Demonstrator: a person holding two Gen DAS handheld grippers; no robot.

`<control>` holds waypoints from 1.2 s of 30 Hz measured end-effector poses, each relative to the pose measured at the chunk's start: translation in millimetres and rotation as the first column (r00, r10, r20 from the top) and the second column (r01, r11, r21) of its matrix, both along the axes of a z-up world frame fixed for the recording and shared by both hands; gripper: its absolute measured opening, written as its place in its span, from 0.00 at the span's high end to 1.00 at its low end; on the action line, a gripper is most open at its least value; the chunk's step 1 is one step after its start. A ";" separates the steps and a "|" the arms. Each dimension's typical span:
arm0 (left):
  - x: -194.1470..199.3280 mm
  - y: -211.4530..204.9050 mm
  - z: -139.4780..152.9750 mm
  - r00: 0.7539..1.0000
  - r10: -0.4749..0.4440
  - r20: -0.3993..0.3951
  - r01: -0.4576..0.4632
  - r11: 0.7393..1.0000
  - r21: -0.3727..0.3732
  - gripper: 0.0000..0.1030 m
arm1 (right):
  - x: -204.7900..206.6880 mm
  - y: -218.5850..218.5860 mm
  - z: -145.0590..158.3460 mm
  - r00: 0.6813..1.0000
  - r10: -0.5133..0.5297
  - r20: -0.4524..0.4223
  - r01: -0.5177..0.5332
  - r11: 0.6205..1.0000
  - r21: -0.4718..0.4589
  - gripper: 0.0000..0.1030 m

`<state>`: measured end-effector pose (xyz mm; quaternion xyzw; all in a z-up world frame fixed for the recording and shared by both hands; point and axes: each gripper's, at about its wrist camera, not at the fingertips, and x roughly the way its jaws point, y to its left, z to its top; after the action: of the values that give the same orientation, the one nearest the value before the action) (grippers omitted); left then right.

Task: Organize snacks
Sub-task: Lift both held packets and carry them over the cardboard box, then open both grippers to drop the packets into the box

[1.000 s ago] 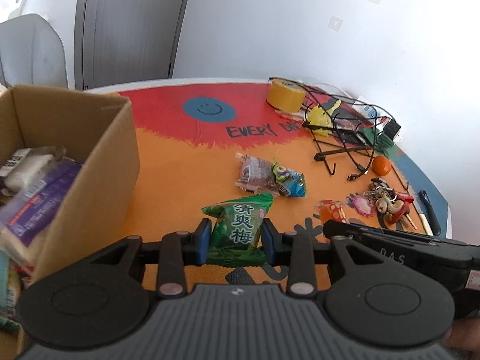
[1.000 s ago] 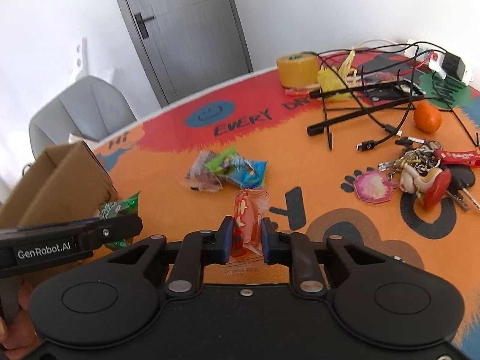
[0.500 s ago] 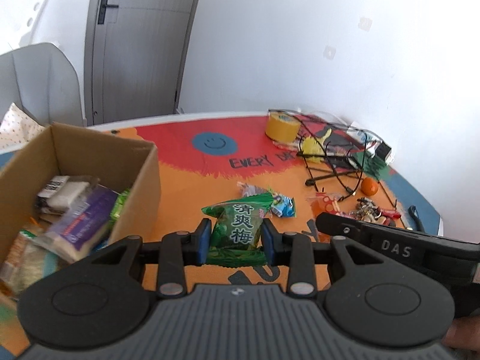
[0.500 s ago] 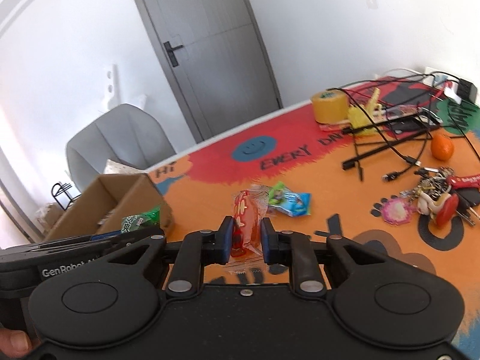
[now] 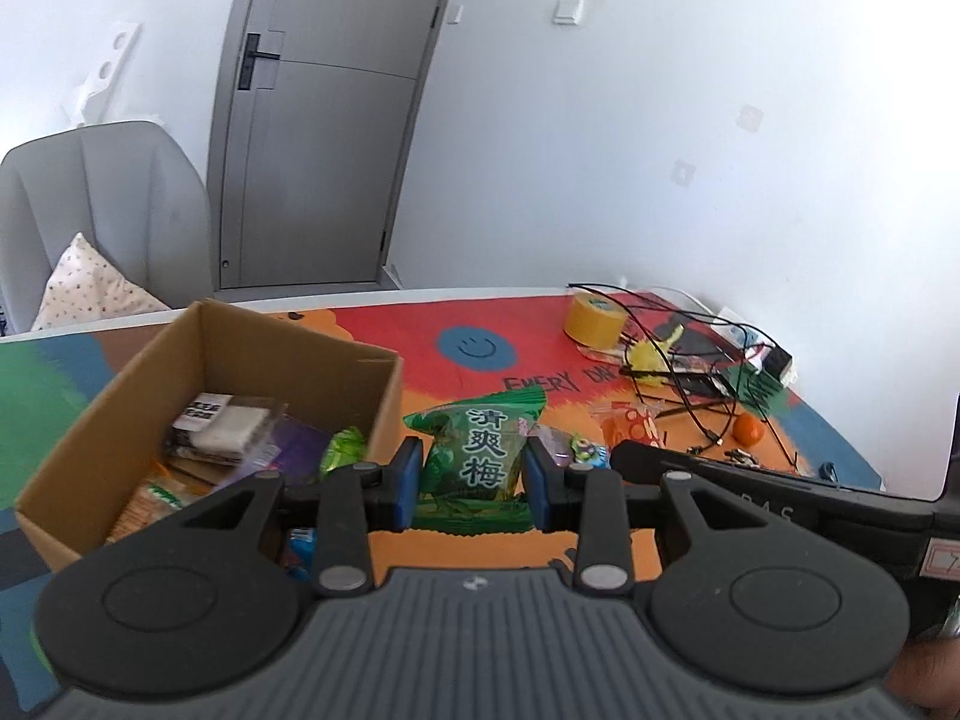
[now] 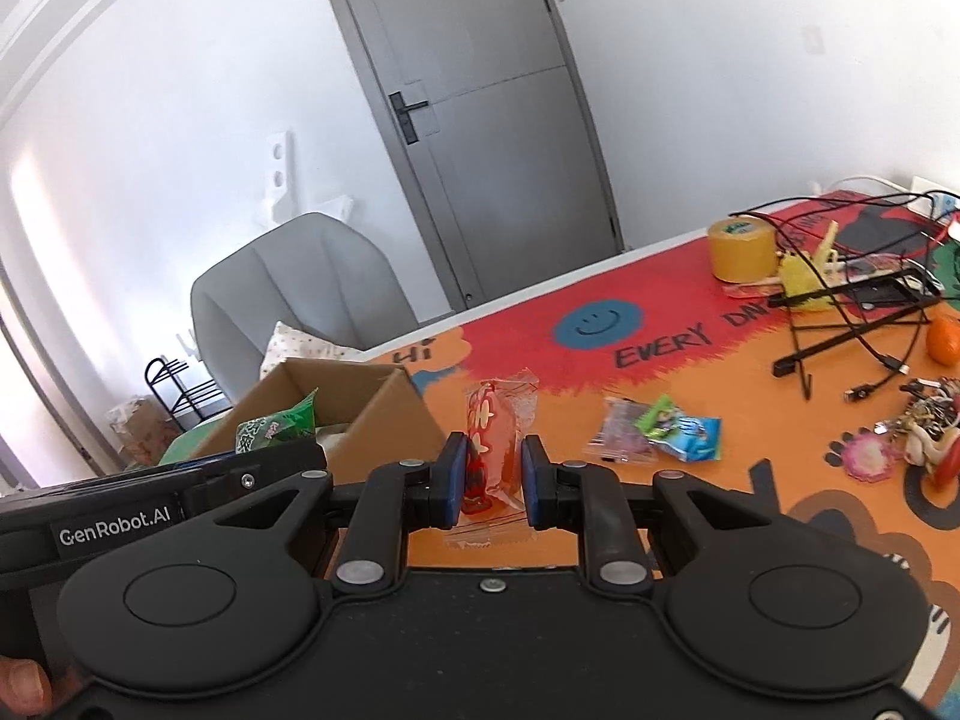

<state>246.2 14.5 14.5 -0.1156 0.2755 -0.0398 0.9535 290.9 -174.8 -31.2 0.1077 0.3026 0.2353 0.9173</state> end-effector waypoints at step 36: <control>3.1 115.8 -8.3 0.983 0.181 -0.037 -0.181 0.983 -0.011 0.59 | 31.1 117.4 5.5 0.988 0.156 0.004 -0.156 0.988 0.020 0.80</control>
<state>249.3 130.3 6.2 -0.1475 0.2806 0.0473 0.9472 322.0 -57.4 -25.7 0.0927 0.3066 0.3093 0.8954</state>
